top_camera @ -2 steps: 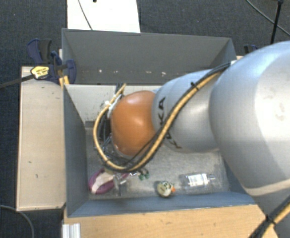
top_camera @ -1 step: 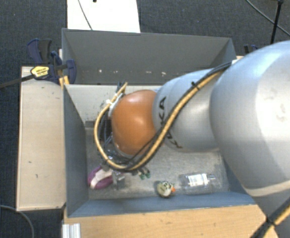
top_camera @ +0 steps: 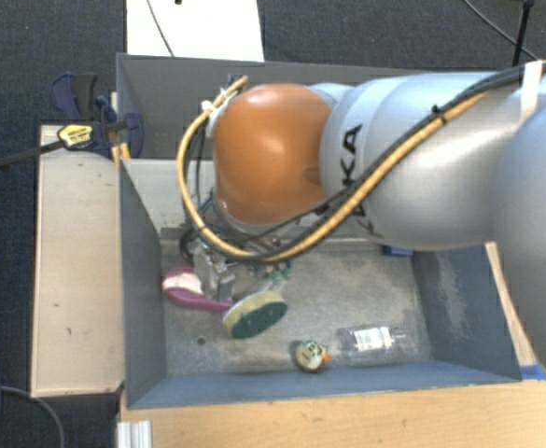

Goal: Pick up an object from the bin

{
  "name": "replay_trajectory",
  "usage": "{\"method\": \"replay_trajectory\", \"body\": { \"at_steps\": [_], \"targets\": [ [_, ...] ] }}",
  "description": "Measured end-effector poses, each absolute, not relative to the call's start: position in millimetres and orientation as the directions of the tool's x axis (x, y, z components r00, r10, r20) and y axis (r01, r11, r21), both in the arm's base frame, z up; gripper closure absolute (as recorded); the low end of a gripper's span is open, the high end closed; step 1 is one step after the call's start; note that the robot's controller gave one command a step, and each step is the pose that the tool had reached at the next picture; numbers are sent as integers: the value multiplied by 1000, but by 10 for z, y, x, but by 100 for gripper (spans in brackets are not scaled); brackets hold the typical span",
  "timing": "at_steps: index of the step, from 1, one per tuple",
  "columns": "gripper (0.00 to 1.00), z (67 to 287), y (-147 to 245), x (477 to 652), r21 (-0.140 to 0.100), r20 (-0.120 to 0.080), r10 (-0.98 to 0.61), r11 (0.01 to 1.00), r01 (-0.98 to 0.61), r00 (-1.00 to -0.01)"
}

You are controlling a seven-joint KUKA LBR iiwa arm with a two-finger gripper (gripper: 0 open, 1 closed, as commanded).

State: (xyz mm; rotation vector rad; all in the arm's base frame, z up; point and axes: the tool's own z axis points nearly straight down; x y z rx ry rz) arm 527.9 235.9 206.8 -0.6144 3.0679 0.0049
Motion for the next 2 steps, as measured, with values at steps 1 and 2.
{"method": "replay_trajectory", "body": {
  "at_steps": [1, 2],
  "targets": [
    [100, 1356, 2423, 5128, 1, 4, -282, 959, -282, -959],
    [100, 1458, 2128, 5963, -1, -9, -251, 968, -251, -968]
  ]
}}
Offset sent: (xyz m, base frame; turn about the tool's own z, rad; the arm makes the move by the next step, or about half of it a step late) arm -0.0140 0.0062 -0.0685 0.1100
